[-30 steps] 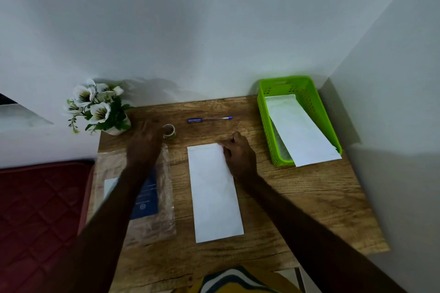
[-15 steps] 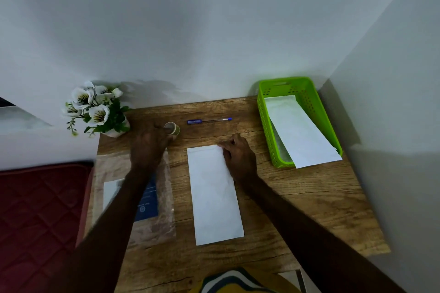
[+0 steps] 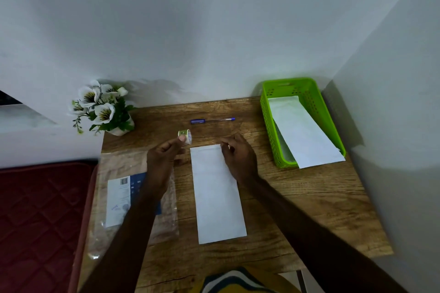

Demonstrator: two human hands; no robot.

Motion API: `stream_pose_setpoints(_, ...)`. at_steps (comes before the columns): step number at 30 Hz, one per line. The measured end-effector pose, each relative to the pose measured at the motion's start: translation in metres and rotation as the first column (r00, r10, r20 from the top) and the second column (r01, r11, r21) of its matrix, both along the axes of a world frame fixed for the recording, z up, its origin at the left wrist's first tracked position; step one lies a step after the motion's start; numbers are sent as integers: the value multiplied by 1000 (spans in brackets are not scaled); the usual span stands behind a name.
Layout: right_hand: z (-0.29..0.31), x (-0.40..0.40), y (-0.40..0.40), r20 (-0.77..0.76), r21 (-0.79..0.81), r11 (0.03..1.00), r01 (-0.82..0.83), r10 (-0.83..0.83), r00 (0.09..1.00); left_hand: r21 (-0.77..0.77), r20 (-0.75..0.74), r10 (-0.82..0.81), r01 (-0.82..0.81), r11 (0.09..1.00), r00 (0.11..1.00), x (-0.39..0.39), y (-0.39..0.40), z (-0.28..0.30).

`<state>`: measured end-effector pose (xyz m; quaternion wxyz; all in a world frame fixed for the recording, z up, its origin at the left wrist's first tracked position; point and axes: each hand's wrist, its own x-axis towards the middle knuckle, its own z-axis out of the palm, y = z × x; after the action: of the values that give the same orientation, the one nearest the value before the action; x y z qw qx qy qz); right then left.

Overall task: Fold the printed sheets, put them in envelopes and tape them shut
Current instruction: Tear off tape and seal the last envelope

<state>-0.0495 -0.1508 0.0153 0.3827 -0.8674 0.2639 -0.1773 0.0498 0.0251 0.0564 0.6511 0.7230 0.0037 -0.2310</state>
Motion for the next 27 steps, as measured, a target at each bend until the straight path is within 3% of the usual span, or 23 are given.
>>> stream_pose_setpoints(4,25,0,17,148,203,978,-38,8,989,9,6,-39,39,999,999,-12,-2,4)
stream_pose_setpoints(9,43,-1,26,191,407,908,-99,21,981,19,-8,-88,88,996,996,-21,3,2)
stream_pose_setpoints(14,52,-2,29,198,447,873,-196,117,973,50,6,-90,90,995,996,-29,-1,4)
stream_pose_setpoints(20,53,-7,28,150,521,835,-177,114,982,59,-14,-65,66,996,998,-34,0,9)
stream_pose_setpoints(27,51,-15,30,217,381,897,-223,147,965,111,-22,-10,13,994,1000,-37,-3,10)
